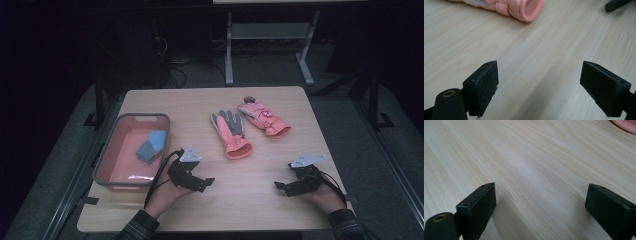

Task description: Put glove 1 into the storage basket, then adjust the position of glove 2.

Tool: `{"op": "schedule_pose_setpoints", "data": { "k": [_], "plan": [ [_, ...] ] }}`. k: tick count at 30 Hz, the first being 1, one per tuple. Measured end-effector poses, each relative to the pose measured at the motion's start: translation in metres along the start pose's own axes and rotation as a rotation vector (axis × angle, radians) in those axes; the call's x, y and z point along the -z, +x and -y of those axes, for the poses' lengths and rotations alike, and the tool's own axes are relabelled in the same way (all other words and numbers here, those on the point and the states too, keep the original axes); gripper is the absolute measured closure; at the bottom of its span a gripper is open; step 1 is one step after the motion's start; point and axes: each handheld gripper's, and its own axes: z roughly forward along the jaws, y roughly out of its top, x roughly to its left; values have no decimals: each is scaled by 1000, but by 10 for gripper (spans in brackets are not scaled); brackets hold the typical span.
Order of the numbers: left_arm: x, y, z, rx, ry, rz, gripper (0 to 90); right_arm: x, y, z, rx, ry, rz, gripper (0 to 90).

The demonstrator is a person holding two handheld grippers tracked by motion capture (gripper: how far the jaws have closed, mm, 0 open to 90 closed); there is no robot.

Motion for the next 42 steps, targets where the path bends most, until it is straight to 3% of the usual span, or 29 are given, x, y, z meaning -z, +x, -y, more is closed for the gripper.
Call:
{"op": "schedule_pose_setpoints", "data": {
  "k": [4, 8, 9, 10, 11, 12, 13, 14, 15, 16, 19, 25, 29, 42],
  "plan": [
    [-9, -4, 12, -18, 38, 0, 145, 2, 0, -4, -28, 5, -18, 134],
    [-14, -3, 21, -33, 40, 0, 145, 4, -1, -14, -38, -4, -28, 219],
    [-15, -2, 23, -41, 49, 8, 144, 5, -1, -21, -50, -11, -49, 316],
    [-16, -1, 25, -47, 56, 13, 144, 5, -1, -21, -50, -11, -49, 316],
    [-16, 0, 28, -64, 53, 18, 132, 6, -1, -30, -62, -26, -56, 430],
    [-16, 0, 28, -64, 53, 18, 132, 6, -1, -30, -62, -26, -56, 430],
    [-16, 0, 30, -80, 43, 17, 132, 7, 0, -40, -63, -25, -58, 564],
    [-16, 0, 30, -80, 43, 17, 130, 7, 0, -40, -63, -25, -58, 564],
    [-16, 1, 33, -96, 24, 9, 130, 7, 1, -44, -62, -23, -57, 623],
    [-16, 2, 35, -104, 3, 10, 127, 6, 2, -55, -62, -27, -49, 785],
    [-16, 3, 37, -111, -12, 10, 128, 3, 4, -71, -64, -29, -50, 898],
    [-16, 2, 37, -102, -12, 19, 128, -9, 7, -100, -60, -53, -86, 899],
    [-16, 2, 37, -101, -14, 17, 128, -28, 7, -120, -53, -55, -114, 899],
    [-16, 3, 37, -108, -11, 16, 128, -61, 13, -154, -41, -68, -128, 899]
  ]
}}
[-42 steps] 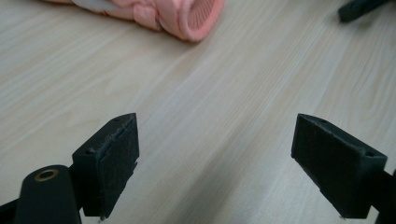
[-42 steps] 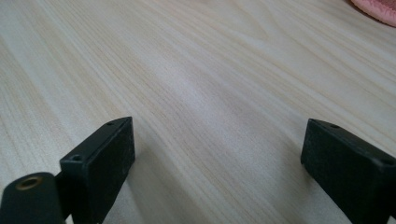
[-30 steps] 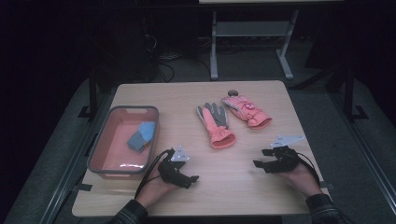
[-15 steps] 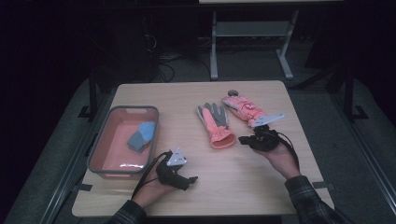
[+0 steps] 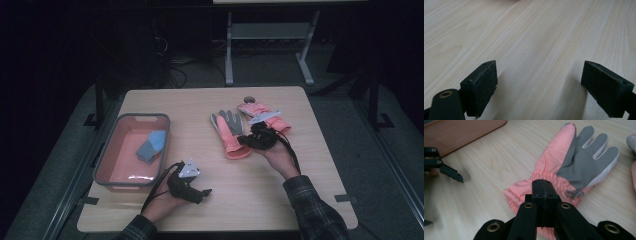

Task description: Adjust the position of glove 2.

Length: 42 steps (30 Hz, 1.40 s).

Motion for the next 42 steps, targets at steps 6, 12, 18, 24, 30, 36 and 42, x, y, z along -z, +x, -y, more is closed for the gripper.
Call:
{"op": "schedule_pose_setpoints", "data": {
  "k": [6, 12, 18, 24, 30, 36, 42],
  "plan": [
    [0, 0, 0, 1, 0, 0, 129, -14, 1, -4, 1, 22, -1, 899],
    [0, 0, 0, 1, 0, 0, 129, -15, 3, -1, -1, 46, -10, 899],
    [0, 0, 0, 0, 2, -1, 129, -10, 4, 8, 30, 72, -20, 899],
    [0, 0, 0, 0, 2, -1, 129, 4, 1, 20, 28, 78, -33, 899],
    [0, 0, 0, 7, -2, -1, 129, 17, 2, 32, 37, 85, -50, 897],
    [0, 0, 0, 7, -3, -1, 129, 32, 6, 44, 64, 98, -60, 898],
    [0, 0, 0, 3, -3, -4, 129, 50, 6, 59, 67, 109, -64, 897]
  ]
}}
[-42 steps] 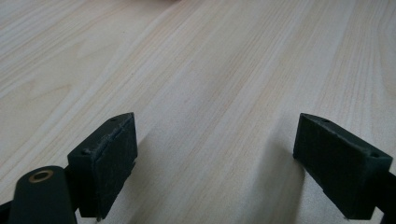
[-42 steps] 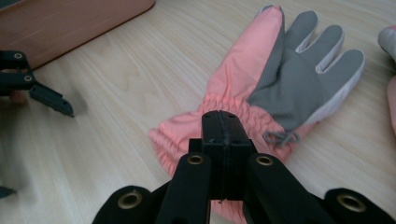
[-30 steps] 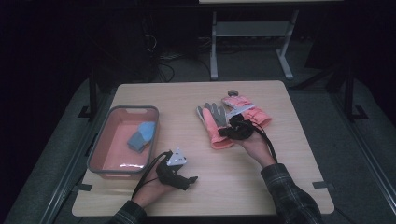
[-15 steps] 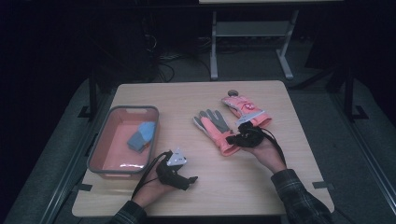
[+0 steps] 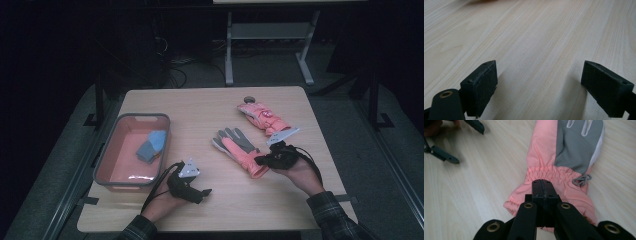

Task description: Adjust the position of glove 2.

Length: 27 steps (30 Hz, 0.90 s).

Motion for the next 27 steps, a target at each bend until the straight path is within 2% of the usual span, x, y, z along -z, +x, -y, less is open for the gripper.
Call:
{"op": "schedule_pose_setpoints", "data": {
  "k": [4, 9, 15, 16, 18, 19, 21, 22, 23, 27],
  "plan": [
    [0, 0, 0, -1, -2, -1, 129, 10, 1, 5, -1, -11, 1, 894],
    [0, 0, 0, 8, -2, -3, 129, 12, -4, -13, -12, -62, 17, 899],
    [0, 0, 0, 8, -2, -3, 129, -12, -12, -37, -11, -42, 23, 900],
    [0, 0, 0, 3, 3, -4, 129, -20, -15, -43, -16, -22, 27, 900],
    [0, 1, 0, -1, 6, -4, 129, -24, -16, -45, -9, -20, 31, 900],
    [0, 0, 0, 3, 3, -4, 129, -29, -16, -48, -17, -1, 41, 900],
    [0, 0, 0, 4, 2, -4, 129, -38, -18, -49, 0, 20, 54, 900],
    [0, 1, 0, -2, 7, -5, 129, -46, -20, -49, 5, 48, 65, 900],
    [0, 0, 0, 9, -2, -3, 129, -49, -20, -48, 4, 58, 68, 900],
    [0, 0, 0, 8, -2, -3, 129, -54, -21, -45, 0, 73, 56, 900]
  ]
}}
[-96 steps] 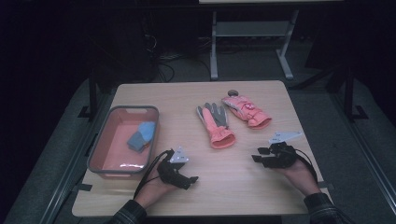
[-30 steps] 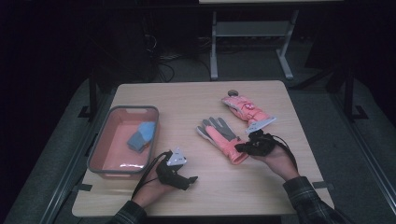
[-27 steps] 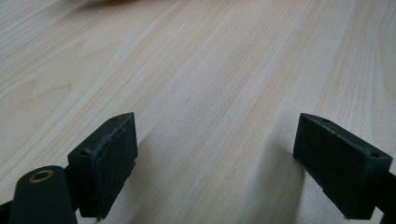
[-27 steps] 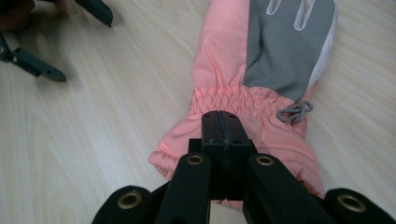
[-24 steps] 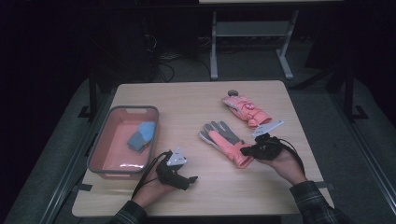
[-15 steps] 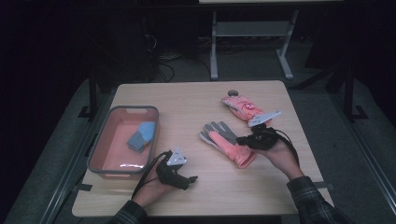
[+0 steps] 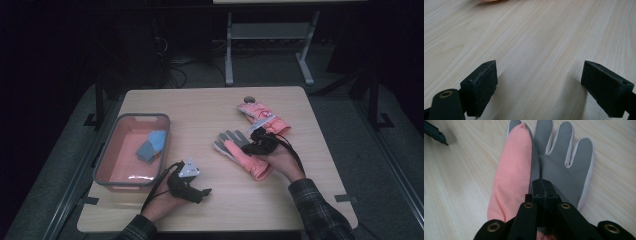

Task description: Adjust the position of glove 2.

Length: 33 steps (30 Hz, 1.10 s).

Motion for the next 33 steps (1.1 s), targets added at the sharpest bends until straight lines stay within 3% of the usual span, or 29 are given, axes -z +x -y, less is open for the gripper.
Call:
{"op": "schedule_pose_setpoints", "data": {
  "k": [7, 23, 27, 31, 32, 33],
  "plan": [
    [0, 0, 0, 0, 0, 0, 129, 2, 8, 8, 16, -18, -62, 900],
    [0, 0, 0, -4, -1, -1, 129, -2, 69, 12, 39, -2, -111, 900],
    [0, 0, 0, -4, -1, -1, 129, -3, 73, 12, 59, 1, -106, 900],
    [0, 0, 0, -4, -1, -1, 129, 0, 69, 12, 46, -22, -126, 893],
    [0, 0, 0, -4, -2, -1, 129, 5, 66, 11, 39, -32, -126, 830],
    [0, 0, 0, -4, -2, -1, 129, 5, 66, 11, 39, -32, -126, 830]
  ]
}}
